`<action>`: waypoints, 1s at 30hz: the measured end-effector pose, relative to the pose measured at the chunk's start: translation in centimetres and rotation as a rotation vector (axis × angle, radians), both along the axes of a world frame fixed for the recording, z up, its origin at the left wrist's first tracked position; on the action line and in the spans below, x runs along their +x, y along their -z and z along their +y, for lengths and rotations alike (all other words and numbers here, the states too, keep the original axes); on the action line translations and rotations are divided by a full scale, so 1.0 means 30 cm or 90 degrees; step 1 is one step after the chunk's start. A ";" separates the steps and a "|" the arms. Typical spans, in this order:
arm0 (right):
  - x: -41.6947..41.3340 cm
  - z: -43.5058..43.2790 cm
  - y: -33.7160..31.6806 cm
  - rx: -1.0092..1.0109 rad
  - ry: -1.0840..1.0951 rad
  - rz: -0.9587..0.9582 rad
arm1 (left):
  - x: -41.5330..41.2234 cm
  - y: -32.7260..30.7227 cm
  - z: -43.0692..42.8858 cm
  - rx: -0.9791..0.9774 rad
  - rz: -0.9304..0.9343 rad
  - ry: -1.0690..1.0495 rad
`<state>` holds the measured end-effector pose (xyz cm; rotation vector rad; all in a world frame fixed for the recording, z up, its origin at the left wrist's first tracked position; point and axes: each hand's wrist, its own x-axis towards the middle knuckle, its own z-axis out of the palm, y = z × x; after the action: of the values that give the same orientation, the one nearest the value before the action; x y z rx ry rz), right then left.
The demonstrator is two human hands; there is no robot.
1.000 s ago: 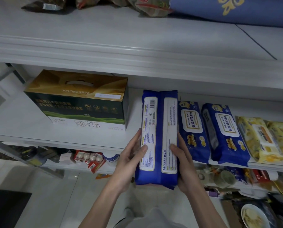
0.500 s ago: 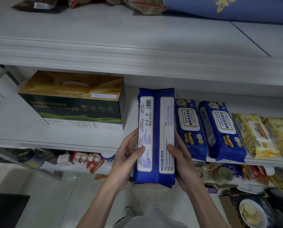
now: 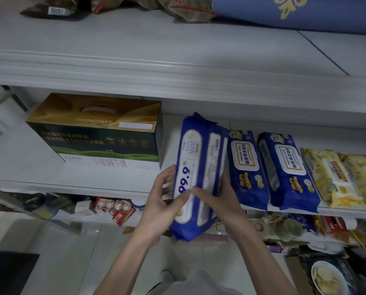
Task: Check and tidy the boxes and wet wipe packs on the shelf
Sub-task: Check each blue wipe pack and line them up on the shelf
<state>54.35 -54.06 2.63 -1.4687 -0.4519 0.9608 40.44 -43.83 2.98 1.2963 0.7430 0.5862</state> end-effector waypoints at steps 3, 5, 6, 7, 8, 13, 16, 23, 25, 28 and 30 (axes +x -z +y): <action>0.001 -0.004 0.012 0.028 0.074 0.093 | -0.011 -0.011 0.004 0.002 -0.024 -0.012; 0.004 -0.020 0.015 0.066 0.083 0.174 | -0.002 -0.019 0.006 -0.016 -0.033 0.015; 0.000 -0.025 0.014 0.078 0.080 0.202 | 0.005 -0.021 0.004 -0.038 -0.034 0.042; -0.006 -0.030 0.013 0.092 0.075 0.217 | 0.011 -0.019 0.001 -0.070 -0.038 0.071; -0.011 -0.034 0.013 0.109 0.074 0.218 | 0.015 -0.014 -0.001 -0.095 -0.042 0.092; -0.011 -0.061 0.012 0.159 0.089 0.168 | 0.022 0.007 -0.001 -0.117 -0.061 0.071; -0.004 -0.068 0.010 0.153 0.074 0.135 | 0.024 0.013 -0.003 -0.133 -0.074 0.069; -0.019 -0.062 -0.002 0.138 0.078 0.144 | 0.030 0.018 -0.002 -0.148 -0.063 0.060; -0.023 -0.059 -0.010 0.123 0.084 0.133 | 0.038 0.013 -0.007 -0.145 -0.056 0.048; -0.020 -0.048 -0.028 0.074 0.064 0.099 | 0.056 -0.002 -0.010 -0.146 -0.055 0.025; -0.011 -0.035 -0.049 0.031 0.052 0.088 | 0.062 -0.010 -0.004 -0.131 -0.057 0.034</action>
<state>54.03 -55.11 4.10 -1.3577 -0.3106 0.9728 42.31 -43.94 3.27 1.0903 0.6753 0.5079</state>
